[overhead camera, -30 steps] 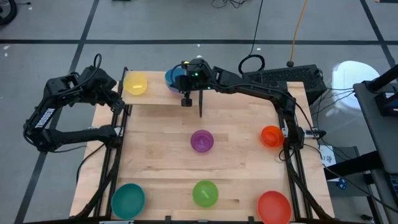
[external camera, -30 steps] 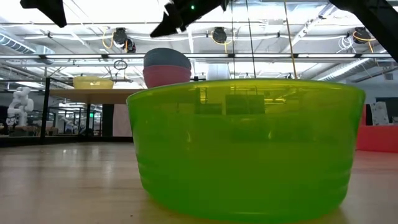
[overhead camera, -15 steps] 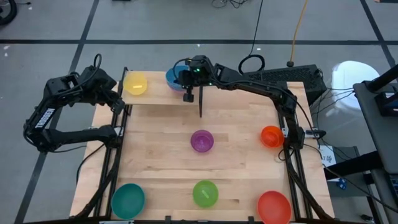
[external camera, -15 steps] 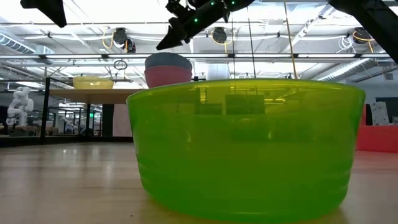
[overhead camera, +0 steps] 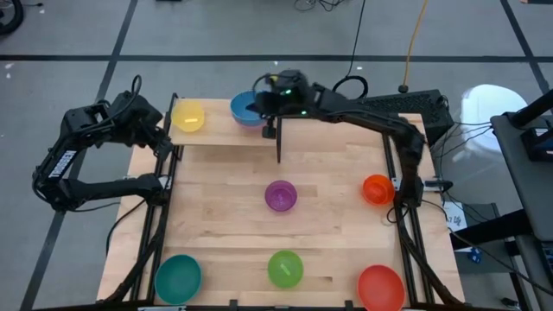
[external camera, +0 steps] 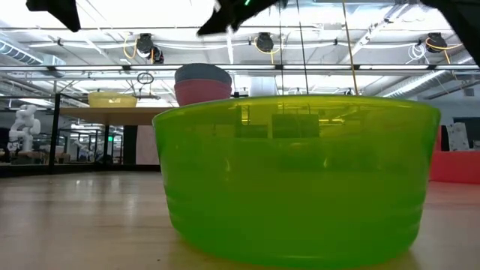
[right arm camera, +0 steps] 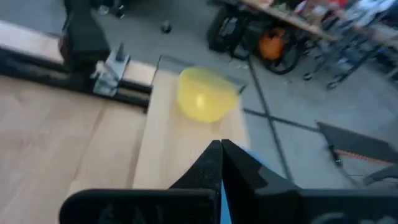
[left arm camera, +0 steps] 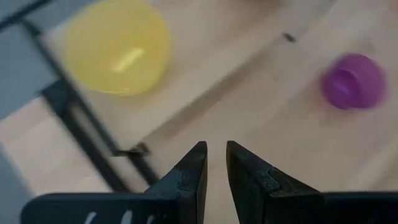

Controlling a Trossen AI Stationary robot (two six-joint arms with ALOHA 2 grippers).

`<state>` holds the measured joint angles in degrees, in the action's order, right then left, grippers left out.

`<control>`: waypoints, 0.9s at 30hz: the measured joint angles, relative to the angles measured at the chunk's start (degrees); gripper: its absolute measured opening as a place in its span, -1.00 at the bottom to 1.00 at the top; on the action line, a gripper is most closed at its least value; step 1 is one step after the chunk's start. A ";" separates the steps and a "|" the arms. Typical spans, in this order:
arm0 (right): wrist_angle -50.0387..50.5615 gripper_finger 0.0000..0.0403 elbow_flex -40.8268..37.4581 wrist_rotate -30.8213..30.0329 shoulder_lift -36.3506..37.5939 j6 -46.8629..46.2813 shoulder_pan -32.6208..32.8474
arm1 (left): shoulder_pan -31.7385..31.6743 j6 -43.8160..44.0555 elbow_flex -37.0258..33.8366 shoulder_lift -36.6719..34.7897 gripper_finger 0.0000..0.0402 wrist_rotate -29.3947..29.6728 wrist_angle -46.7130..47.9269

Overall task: Place and stack bowls onto a shelf
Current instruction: Stack the green bowl on the blue bowl on the shelf

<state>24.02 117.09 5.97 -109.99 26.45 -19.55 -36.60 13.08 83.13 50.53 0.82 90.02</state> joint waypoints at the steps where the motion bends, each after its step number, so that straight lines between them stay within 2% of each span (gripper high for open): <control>1: 1.19 -1.00 0.07 -0.84 1.32 0.43 0.20 | 0.00 -0.83 0.00 0.00 -0.68 -2.72 0.00; 4: 5.67 -1.00 0.05 -4.04 5.18 2.58 1.12 | 0.02 -1.76 0.01 0.01 -0.68 -11.32 0.00; 6: 8.01 -1.00 0.03 -5.90 7.87 3.55 1.82 | 0.02 1.21 -0.06 0.01 -0.68 -15.99 -0.02; 8: 9.33 -1.00 0.03 -7.70 10.40 4.53 2.64 | 0.02 4.41 -0.59 -0.01 -0.68 -19.31 0.01; 11: 11.56 -1.00 0.03 -10.35 13.81 4.90 3.75 | 0.96 4.69 -1.94 -0.87 -0.68 -24.13 -0.02; 14: 13.81 -1.00 0.01 -10.68 16.97 4.85 4.50 | 3.46 6.05 -4.10 -2.43 -0.68 -28.43 -0.02; 17: 15.71 -1.00 0.01 -10.68 20.32 4.40 5.21 | 7.55 8.77 -6.98 -4.42 -0.68 -30.85 0.00; 22: 16.52 -1.00 0.01 -10.66 24.07 4.20 6.52 | 15.44 12.10 -12.78 -8.28 -0.68 -31.32 0.02; 27: 16.43 -1.00 0.01 -10.55 26.63 -1.39 7.55 | 20.69 13.02 -17.69 -10.76 -0.75 -31.32 0.15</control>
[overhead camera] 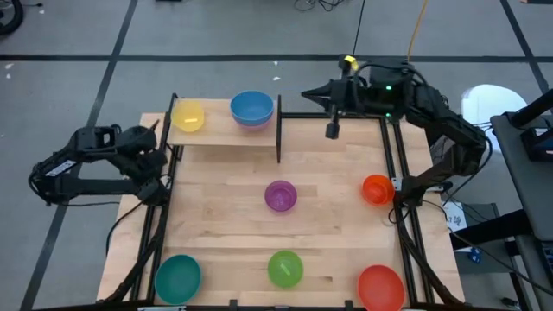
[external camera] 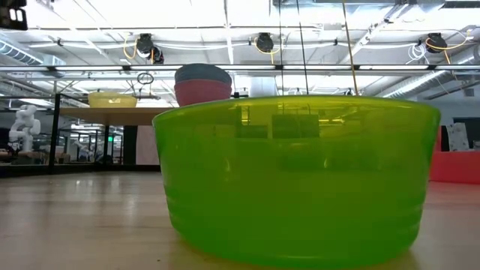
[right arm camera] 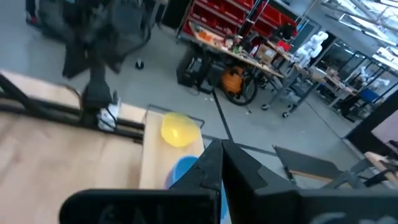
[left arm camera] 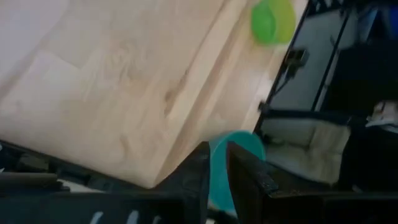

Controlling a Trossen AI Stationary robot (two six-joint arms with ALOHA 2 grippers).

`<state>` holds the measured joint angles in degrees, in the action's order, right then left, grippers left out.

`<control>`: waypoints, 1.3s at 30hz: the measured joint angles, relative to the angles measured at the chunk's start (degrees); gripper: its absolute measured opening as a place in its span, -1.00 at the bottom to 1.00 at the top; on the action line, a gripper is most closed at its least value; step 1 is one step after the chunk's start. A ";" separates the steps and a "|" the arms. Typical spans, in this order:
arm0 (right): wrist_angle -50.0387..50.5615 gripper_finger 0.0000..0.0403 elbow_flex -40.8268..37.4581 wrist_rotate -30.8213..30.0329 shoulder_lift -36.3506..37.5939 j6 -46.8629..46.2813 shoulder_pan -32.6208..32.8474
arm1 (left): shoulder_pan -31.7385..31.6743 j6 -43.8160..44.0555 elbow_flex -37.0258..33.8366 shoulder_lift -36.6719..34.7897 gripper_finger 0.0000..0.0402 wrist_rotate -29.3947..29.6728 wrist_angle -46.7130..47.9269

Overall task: Place and stack bowls onto a shelf
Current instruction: Stack the green bowl on the blue bowl on the shelf

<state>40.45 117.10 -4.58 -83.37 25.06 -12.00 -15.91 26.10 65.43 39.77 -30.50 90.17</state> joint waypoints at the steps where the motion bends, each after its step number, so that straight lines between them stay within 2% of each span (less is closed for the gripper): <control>1: 0.00 -1.00 0.00 0.00 0.33 -0.98 0.20 | 0.84 -0.16 -0.63 -0.15 -0.81 0.00 -0.08; 3: 0.00 -1.00 0.00 0.02 0.71 -1.73 0.55 | 2.18 -0.56 -1.69 -0.16 -0.93 -0.02 -0.13; 5: 0.04 -1.00 0.00 0.02 0.83 -1.61 0.77 | 3.06 -0.53 -2.55 -0.16 -0.96 0.00 -0.19; 11: 0.11 -1.00 0.00 0.07 1.15 -1.27 0.80 | 4.63 1.11 -5.71 0.50 -0.79 -0.13 -0.38; 14: 0.21 -1.00 0.00 0.07 1.21 -1.25 0.82 | 5.34 3.20 -8.79 0.41 -0.67 -3.52 -2.25; 18: 1.67 -1.00 0.00 0.10 1.69 0.41 0.82 | 7.58 10.94 -13.84 0.43 -0.53 -7.91 -7.44; 26: 5.76 -1.00 0.00 0.09 3.42 2.78 0.80 | 19.44 19.58 -19.41 0.43 -0.44 -8.00 -24.51; 29: 6.64 -1.00 0.00 0.09 4.31 3.08 0.82 | 26.51 22.60 -19.94 1.19 -0.44 -4.40 -31.51; 34: 6.67 -1.00 0.00 0.11 5.86 4.00 0.80 | 39.59 26.43 -19.94 4.35 -0.44 7.23 -40.89; 39: 7.06 -1.00 0.00 0.11 7.15 5.41 0.80 | 51.04 26.59 -19.94 10.24 -0.44 17.63 -47.25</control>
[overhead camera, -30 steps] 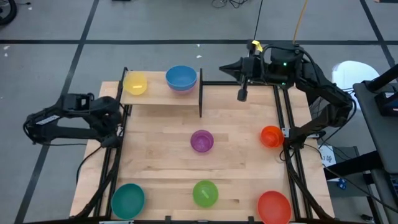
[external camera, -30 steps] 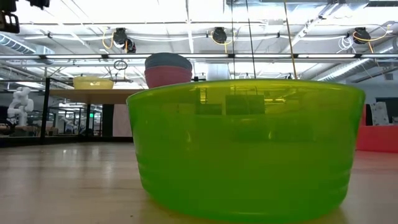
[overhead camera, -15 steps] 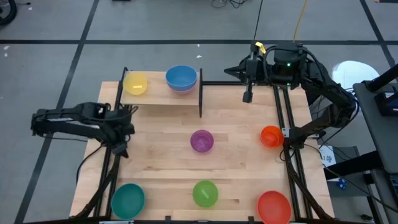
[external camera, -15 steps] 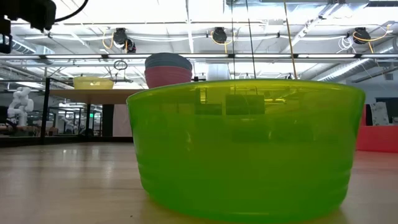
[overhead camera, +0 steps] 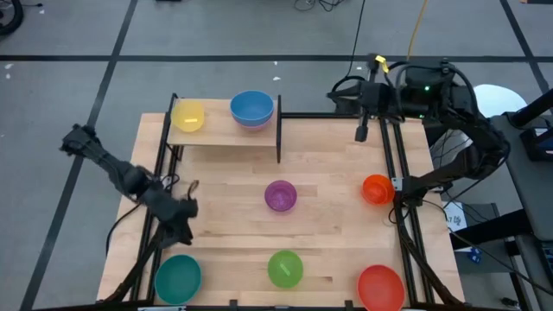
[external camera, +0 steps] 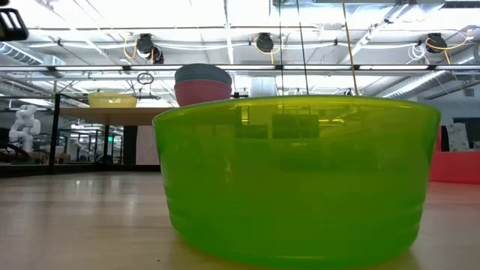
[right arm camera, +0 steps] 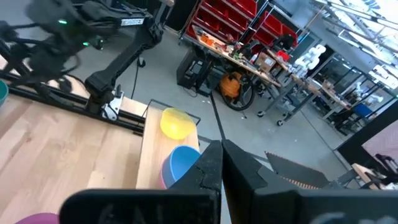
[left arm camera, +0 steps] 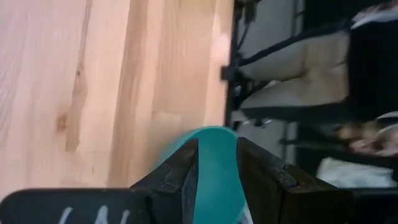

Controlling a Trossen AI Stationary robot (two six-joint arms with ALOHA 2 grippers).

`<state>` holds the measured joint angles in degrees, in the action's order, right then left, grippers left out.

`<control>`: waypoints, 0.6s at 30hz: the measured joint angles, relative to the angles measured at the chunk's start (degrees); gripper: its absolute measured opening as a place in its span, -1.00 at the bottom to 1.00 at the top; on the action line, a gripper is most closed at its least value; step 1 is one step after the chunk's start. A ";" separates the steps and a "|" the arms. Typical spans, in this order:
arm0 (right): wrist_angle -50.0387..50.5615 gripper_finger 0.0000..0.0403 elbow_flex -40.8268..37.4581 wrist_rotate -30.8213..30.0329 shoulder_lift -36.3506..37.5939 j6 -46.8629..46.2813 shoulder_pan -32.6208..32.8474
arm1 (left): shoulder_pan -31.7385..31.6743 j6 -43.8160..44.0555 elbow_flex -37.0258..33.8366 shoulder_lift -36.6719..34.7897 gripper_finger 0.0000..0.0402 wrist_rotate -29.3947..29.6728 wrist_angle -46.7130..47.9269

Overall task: Place and stack bowls onto a shelf
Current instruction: Stack the green bowl on the blue bowl on the shelf

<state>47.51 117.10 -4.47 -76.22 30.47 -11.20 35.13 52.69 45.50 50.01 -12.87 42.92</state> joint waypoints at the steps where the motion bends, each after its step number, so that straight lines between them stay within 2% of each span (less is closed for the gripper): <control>1: 0.06 -1.00 0.00 0.00 0.24 0.27 0.00 | 1.98 -0.01 0.00 1.42 -0.44 1.60 -0.21; 4: 0.83 -1.00 0.00 0.00 0.70 0.40 0.00 | 7.02 -0.55 0.00 6.13 -0.44 5.12 -0.22; 7: 1.37 -1.00 0.00 0.00 1.04 0.38 0.00 | 10.24 -1.26 -0.02 10.61 -0.44 5.91 -0.43; 12: 1.29 -1.00 0.00 0.02 1.02 0.31 0.02 | 13.48 -0.09 -0.02 17.04 -0.44 6.39 -3.28; 18: 1.29 -1.00 0.00 0.02 1.02 0.25 0.04 | 15.45 -0.03 -0.02 21.58 -0.44 10.45 -3.59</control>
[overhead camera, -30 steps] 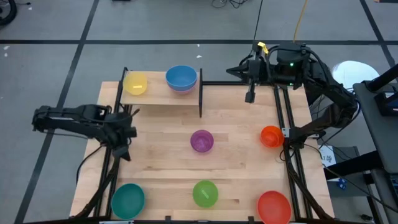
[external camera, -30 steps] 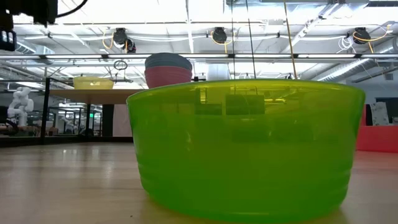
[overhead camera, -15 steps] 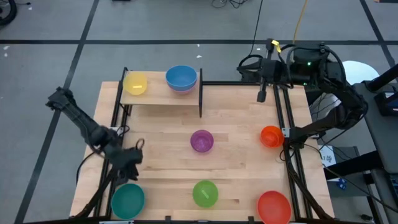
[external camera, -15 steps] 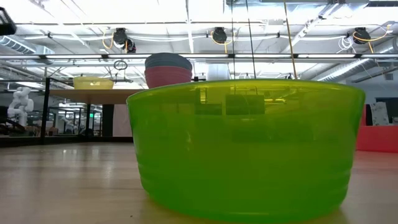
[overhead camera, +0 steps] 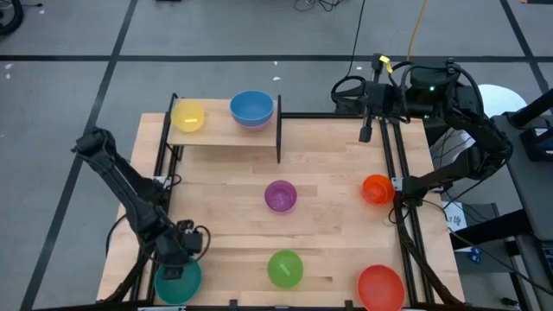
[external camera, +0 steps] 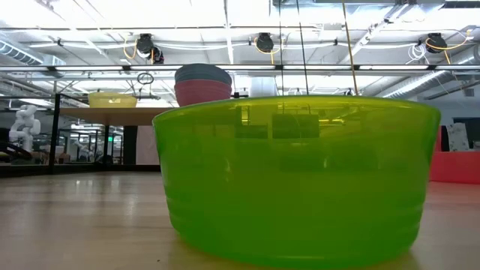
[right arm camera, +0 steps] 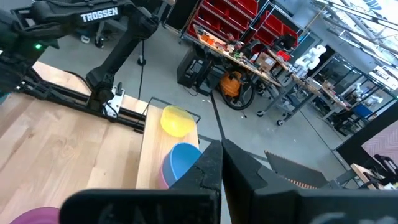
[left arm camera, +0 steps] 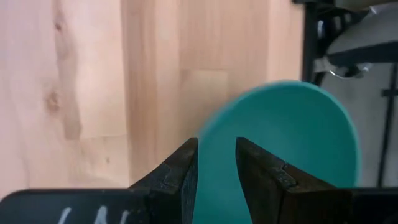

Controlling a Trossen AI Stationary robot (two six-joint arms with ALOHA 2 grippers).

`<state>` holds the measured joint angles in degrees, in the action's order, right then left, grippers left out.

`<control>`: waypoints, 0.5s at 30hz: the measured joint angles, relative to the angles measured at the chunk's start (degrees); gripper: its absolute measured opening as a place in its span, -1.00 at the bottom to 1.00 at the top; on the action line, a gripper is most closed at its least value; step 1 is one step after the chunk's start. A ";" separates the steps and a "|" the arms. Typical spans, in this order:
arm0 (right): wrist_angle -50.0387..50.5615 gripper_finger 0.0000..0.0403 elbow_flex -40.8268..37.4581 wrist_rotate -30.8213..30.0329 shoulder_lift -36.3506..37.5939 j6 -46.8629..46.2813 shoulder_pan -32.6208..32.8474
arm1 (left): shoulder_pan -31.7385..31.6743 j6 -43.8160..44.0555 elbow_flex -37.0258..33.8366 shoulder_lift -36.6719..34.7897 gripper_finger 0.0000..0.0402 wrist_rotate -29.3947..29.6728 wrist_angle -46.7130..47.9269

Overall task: Place and stack bowls onto a shelf
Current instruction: Stack the green bowl on the blue bowl on the shelf

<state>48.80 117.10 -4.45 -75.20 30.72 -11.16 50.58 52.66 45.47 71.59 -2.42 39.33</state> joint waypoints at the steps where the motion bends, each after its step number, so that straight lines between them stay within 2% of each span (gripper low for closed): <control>1: 0.00 -1.00 0.00 0.00 0.00 0.00 0.00 | 0.15 0.12 0.00 0.23 -0.44 0.84 -0.02; 10: 0.25 -1.00 0.00 0.00 0.00 -1.86 0.00 | 0.21 -1.56 0.00 0.43 -0.44 1.62 0.02; 15: 1.34 -1.00 0.00 0.00 -0.02 -1.95 0.00 | 0.21 -1.96 0.00 0.45 -0.44 1.62 3.24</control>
<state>50.13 117.10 -4.45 -75.22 28.77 -11.16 50.78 50.69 45.47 72.03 -0.80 42.57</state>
